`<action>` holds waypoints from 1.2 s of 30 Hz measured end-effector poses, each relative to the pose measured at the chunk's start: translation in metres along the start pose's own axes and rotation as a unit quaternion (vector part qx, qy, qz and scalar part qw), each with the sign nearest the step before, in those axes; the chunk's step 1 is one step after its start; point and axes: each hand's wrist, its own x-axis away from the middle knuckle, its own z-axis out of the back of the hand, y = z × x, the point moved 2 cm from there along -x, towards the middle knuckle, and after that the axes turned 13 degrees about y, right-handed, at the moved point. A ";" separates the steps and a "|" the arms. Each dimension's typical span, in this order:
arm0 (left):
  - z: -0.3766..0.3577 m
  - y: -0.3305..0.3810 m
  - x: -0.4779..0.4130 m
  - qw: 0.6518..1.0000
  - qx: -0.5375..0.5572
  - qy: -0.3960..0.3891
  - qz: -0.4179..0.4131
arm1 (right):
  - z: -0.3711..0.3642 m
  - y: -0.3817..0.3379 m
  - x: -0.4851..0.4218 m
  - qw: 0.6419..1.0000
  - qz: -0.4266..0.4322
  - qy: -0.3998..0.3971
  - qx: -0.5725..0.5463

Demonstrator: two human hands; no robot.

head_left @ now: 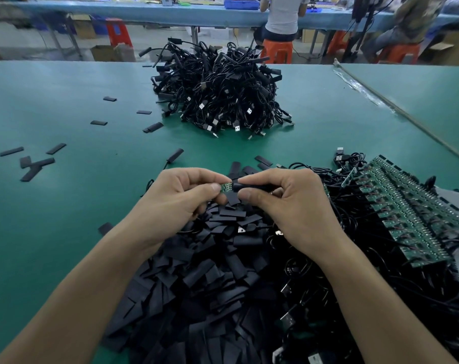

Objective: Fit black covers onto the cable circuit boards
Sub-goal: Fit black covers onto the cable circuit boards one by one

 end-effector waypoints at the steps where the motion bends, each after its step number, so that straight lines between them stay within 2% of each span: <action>1: 0.000 0.000 0.000 1.000 0.001 -0.001 0.001 | 0.000 0.000 0.000 1.000 0.001 -0.001 -0.001; 10: 0.000 -0.001 0.001 1.000 0.008 -0.025 0.003 | 0.002 -0.001 0.001 0.999 -0.003 -0.038 -0.016; 15: 0.003 -0.001 0.001 0.997 -0.013 -0.077 -0.010 | 0.002 -0.001 0.001 0.999 0.011 -0.034 0.008; 20: 0.003 -0.001 0.001 0.994 -0.024 -0.106 -0.017 | 0.000 -0.004 0.003 0.995 0.020 -0.097 -0.008; 28: 0.005 -0.002 -0.001 0.996 -0.060 -0.006 -0.069 | 0.005 -0.005 0.000 0.999 0.039 -0.005 0.034; 36: 0.009 -0.001 -0.003 0.982 -0.143 0.005 -0.120 | 0.006 -0.007 0.001 0.997 0.045 -0.027 0.057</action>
